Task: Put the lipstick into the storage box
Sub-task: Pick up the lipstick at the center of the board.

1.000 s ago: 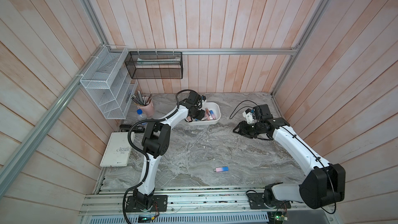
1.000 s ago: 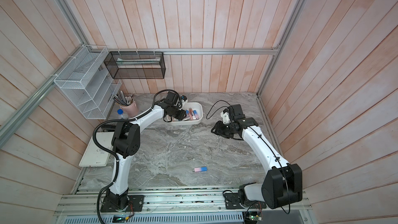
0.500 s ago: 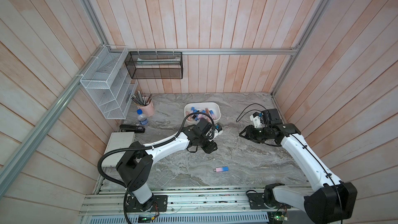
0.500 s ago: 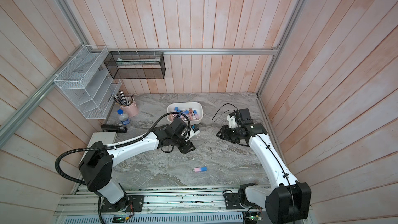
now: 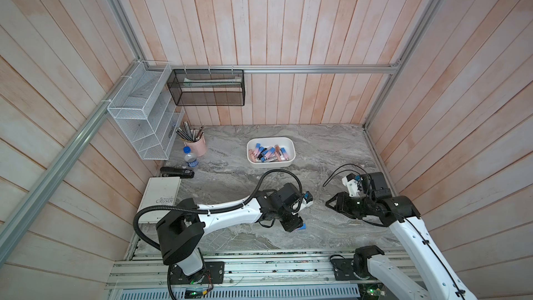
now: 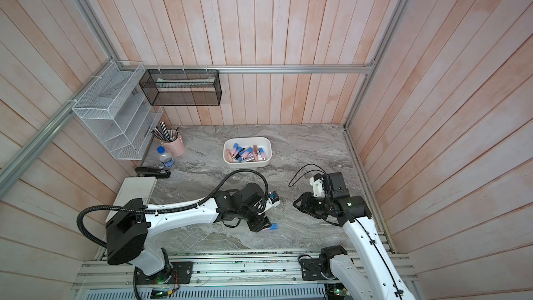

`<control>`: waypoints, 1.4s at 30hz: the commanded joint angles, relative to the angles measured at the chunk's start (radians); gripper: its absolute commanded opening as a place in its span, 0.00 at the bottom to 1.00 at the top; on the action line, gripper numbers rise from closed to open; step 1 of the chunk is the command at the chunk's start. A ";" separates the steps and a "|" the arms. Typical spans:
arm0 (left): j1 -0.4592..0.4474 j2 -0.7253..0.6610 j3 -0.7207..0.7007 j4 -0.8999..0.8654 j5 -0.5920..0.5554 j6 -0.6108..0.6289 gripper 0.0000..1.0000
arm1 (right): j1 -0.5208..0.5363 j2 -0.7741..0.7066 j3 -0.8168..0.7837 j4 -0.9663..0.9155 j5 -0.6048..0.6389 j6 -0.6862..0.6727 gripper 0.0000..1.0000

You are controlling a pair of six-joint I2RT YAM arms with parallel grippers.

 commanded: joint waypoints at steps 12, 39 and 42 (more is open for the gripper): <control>-0.046 0.132 -0.002 0.022 -0.049 0.008 0.57 | 0.008 -0.100 0.026 -0.096 0.005 0.044 0.46; 0.180 0.108 0.106 -0.060 -0.137 0.059 0.11 | 0.009 0.056 0.027 0.027 0.011 0.023 0.46; 0.263 0.125 0.192 -0.078 -0.139 0.085 0.11 | 0.008 0.121 0.038 0.071 0.004 0.009 0.47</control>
